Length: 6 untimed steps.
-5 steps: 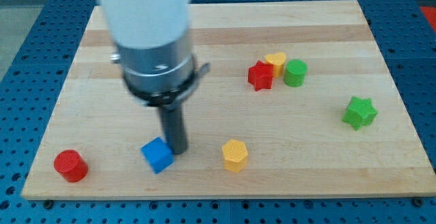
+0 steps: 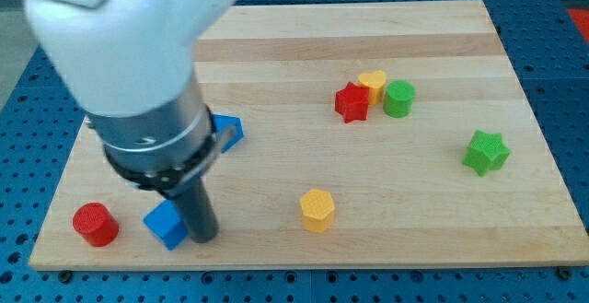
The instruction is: Push blue cube into the red circle
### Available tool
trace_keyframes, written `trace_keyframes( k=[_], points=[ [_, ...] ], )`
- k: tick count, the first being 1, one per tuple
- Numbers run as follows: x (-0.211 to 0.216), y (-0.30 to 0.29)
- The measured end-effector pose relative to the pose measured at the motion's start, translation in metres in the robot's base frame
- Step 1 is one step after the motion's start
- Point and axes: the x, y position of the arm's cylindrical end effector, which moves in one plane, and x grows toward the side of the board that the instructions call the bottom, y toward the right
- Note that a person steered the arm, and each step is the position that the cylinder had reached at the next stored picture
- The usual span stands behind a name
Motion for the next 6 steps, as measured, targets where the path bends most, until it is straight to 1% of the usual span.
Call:
trace_keyframes(
  k=[1,2,3,4,5,6],
  points=[
    [-0.011,-0.034],
    [-0.012,-0.040],
    [-0.033,-0.024],
    [-0.078,0.023],
    [-0.084,0.107],
    [-0.071,0.189]
  ],
)
